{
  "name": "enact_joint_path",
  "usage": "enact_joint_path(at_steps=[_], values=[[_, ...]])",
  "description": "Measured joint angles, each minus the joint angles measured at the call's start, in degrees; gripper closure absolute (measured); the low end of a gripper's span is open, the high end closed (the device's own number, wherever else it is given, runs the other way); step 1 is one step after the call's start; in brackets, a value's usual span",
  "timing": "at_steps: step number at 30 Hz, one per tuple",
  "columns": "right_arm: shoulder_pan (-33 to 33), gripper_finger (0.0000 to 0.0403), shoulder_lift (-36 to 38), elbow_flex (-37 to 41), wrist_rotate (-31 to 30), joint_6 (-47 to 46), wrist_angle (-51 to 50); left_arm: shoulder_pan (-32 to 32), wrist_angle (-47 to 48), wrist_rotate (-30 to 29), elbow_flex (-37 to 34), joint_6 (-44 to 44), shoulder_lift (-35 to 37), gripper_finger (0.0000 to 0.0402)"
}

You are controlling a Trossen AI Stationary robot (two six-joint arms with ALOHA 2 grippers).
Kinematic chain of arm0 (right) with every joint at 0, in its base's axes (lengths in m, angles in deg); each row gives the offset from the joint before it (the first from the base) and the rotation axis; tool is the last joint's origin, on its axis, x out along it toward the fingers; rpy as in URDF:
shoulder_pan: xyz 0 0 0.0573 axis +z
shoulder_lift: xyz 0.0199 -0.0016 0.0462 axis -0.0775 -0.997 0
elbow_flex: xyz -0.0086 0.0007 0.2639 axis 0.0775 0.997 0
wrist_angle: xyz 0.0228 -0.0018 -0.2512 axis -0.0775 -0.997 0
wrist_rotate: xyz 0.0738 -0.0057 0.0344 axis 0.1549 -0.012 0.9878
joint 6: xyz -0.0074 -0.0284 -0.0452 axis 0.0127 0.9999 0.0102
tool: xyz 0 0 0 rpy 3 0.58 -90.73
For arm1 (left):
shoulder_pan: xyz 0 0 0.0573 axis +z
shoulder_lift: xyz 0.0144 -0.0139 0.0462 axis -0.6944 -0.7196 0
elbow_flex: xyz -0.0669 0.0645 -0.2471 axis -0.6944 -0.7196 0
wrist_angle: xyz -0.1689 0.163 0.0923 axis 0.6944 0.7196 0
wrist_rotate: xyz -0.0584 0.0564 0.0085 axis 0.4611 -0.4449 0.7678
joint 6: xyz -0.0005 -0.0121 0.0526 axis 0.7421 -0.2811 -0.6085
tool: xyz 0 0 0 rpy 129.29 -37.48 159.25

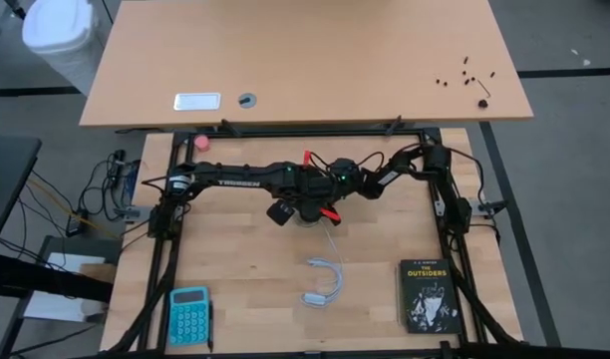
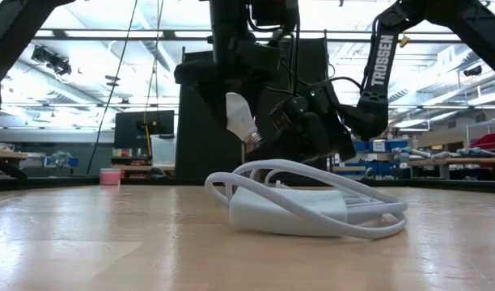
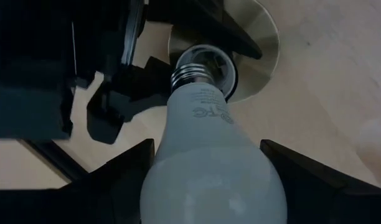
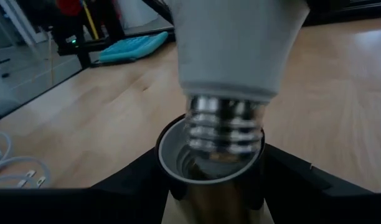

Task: Screw lightbulb
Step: Insert the white lightbulb into the silver lamp

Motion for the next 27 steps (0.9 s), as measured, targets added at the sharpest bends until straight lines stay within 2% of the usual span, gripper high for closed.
enact_joint_path(at_steps=[8,14,21,27], values=[[1.9,0.0176,0.0,-0.6,-7.0,-2.8,0.2,-0.1,3.7,-1.7,-0.5,-3.3,0.0,0.011],[1.2,0.0176,0.0,-0.6,-6.9,-7.9,1.0,-0.9,4.1,-4.0,-0.5,-5.8,-0.1,0.011],[2.1,0.0176,0.0,-0.6,-7.5,-8.2,2.2,-1.2,3.5,-4.6,-0.5,-7.8,-0.2,0.011],[2.5,0.0176,0.0,-0.6,-10.5,-8.3,2.8,-1.7,4.2,-5.8,-0.5,-9.3,-1.5,0.011]])
